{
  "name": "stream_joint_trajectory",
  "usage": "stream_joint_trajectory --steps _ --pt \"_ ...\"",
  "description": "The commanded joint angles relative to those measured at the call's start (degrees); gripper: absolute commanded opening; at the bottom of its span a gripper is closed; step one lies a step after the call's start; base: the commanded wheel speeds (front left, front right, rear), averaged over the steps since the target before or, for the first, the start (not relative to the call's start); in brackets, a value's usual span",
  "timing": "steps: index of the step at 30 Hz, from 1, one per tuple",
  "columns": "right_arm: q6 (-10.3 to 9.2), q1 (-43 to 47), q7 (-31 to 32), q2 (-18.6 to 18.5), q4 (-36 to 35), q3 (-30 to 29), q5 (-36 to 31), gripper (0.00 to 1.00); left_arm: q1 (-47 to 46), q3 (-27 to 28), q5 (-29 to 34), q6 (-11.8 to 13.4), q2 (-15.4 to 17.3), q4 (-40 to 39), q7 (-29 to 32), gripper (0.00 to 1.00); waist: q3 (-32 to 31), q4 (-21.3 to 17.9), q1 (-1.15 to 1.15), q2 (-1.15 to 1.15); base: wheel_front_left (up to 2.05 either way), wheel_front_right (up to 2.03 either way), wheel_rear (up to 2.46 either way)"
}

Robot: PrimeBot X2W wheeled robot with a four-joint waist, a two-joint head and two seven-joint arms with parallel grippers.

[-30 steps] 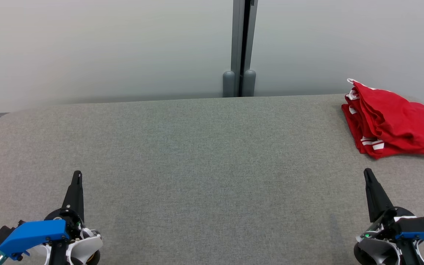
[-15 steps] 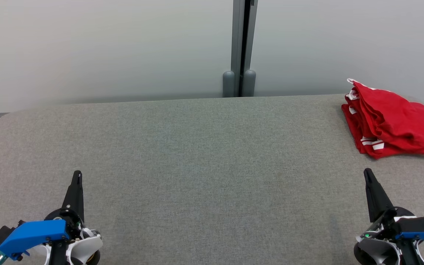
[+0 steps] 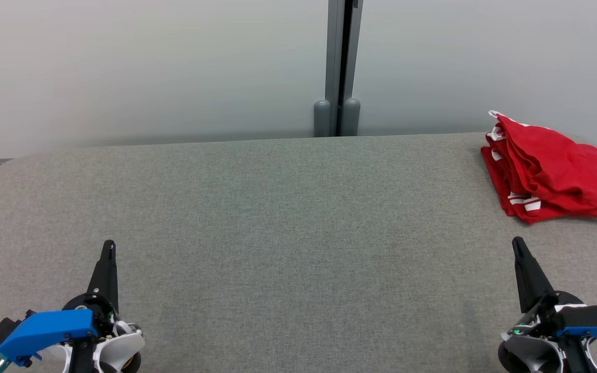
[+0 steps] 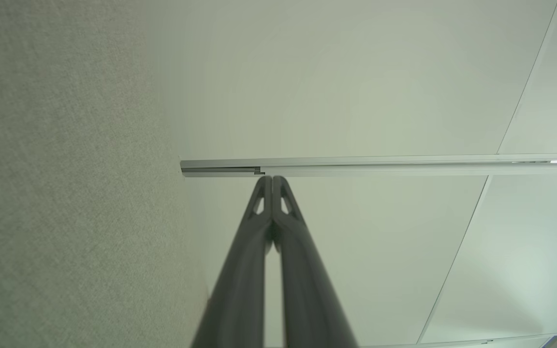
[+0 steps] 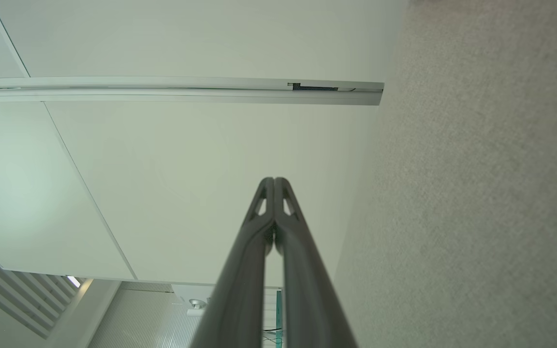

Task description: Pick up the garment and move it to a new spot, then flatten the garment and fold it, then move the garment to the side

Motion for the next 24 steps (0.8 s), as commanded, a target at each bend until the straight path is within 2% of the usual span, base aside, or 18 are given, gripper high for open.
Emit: stream_joint_trajectory --steps 1,24 --pt "0.02 -0.61 0.16 -0.4 0.1 0.0 0.16 0.0 -0.53 0.1 -0.14 -0.23 -0.11 -0.26 0.24 0.0 0.0 0.0 0.0 0.0 0.0 0.0 0.0" --pt "0.02 -0.61 0.16 -0.41 0.1 0.0 0.16 0.0 -0.53 0.09 -0.14 -0.23 -0.11 -0.27 0.24 0.0 0.0 0.0 0.0 0.0 0.0 0.0 0.0"
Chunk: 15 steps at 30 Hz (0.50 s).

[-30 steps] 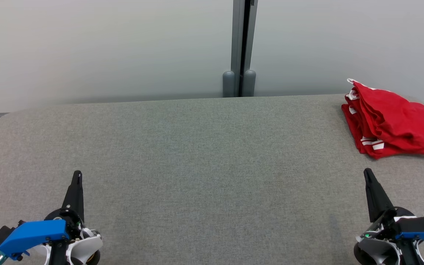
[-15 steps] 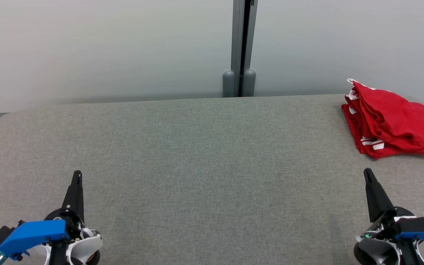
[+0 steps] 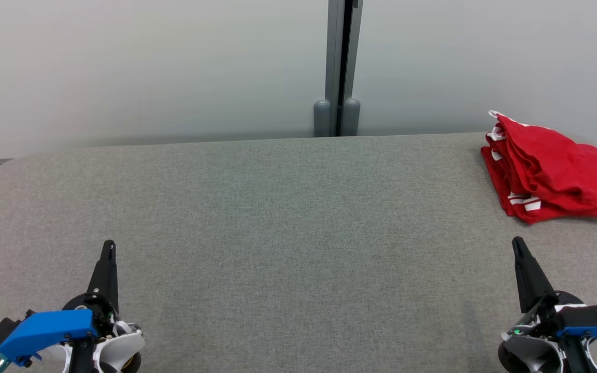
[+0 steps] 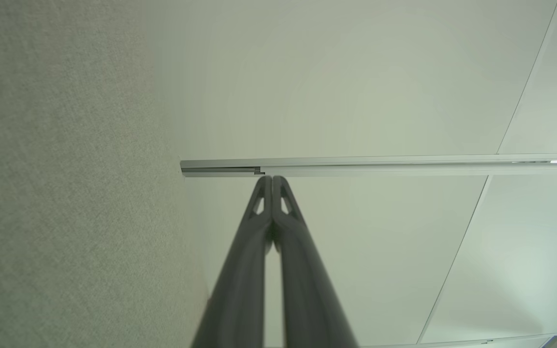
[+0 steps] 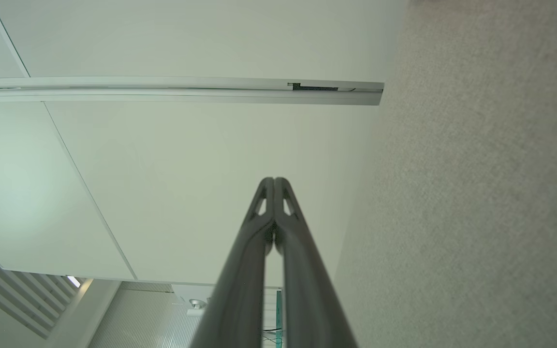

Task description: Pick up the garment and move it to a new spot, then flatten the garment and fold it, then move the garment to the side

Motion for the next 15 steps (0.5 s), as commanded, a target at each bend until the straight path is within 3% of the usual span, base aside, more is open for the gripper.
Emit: stream_joint_trajectory --steps 1,15 --pt "0.02 -0.61 0.16 -0.41 0.1 -0.01 0.16 0.0 -0.53 0.09 -0.14 -0.23 -0.11 -0.27 0.24 0.0 0.0 0.0 0.0 0.0 0.0 0.0 0.0" --pt "0.02 -0.61 0.16 -0.41 0.1 -0.01 0.17 0.0 -0.53 0.09 -0.14 -0.23 -0.11 -0.27 0.24 0.0 0.0 0.0 0.0 0.0 0.0 0.0 0.0"
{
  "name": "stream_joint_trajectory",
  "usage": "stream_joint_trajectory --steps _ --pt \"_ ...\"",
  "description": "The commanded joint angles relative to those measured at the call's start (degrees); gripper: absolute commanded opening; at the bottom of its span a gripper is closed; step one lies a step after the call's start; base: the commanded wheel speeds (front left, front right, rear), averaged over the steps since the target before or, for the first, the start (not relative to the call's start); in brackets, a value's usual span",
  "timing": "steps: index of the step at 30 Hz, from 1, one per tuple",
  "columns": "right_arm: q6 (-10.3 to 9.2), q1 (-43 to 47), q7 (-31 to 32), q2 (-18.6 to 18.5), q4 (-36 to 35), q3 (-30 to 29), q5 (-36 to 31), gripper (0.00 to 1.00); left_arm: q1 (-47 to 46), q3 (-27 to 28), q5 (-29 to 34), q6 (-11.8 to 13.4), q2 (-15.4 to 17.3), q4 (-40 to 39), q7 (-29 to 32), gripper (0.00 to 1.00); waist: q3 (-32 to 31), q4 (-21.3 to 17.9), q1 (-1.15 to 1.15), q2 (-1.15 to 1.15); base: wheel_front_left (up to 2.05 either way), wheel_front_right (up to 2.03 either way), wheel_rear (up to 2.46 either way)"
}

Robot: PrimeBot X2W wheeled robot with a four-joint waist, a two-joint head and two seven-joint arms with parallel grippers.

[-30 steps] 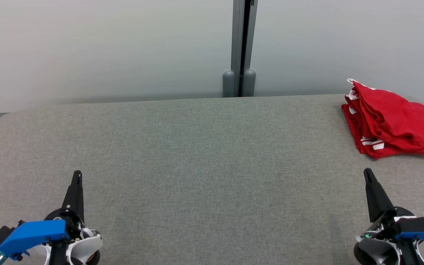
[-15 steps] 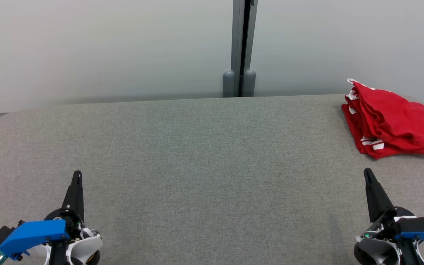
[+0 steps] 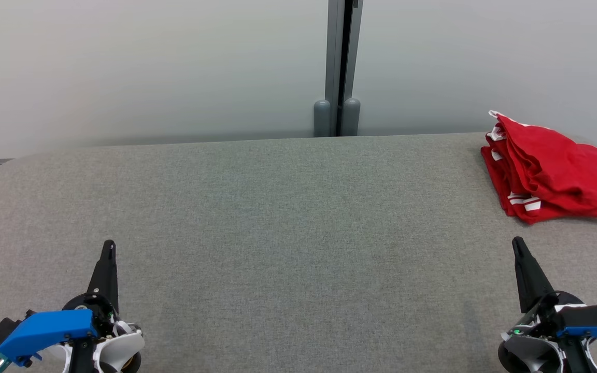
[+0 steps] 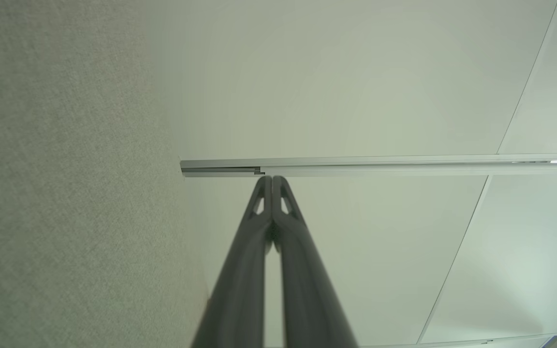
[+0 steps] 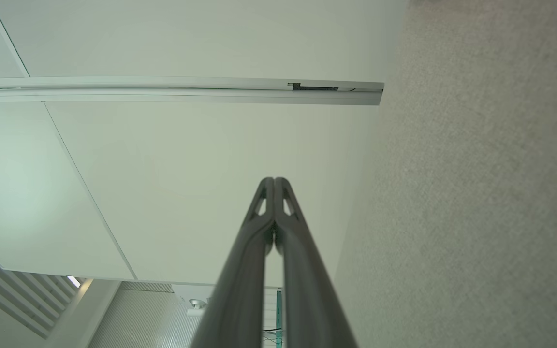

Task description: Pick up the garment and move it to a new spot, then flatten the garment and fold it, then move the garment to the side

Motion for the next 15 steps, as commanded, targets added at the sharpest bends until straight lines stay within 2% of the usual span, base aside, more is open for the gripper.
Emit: stream_joint_trajectory --steps 1,15 --pt "0.02 -0.61 0.16 -0.41 0.1 -0.01 0.17 0.0 -0.53 0.09 -0.14 -0.23 -0.11 -0.27 0.24 0.0 0.0 0.0 0.0 0.0 0.0 0.0 0.0" --pt "0.02 -0.61 0.16 -0.41 0.1 -0.01 0.17 0.0 -0.53 0.09 -0.14 -0.23 -0.11 -0.26 0.23 0.0 0.0 0.0 0.0 0.0 0.0 0.0 0.0"
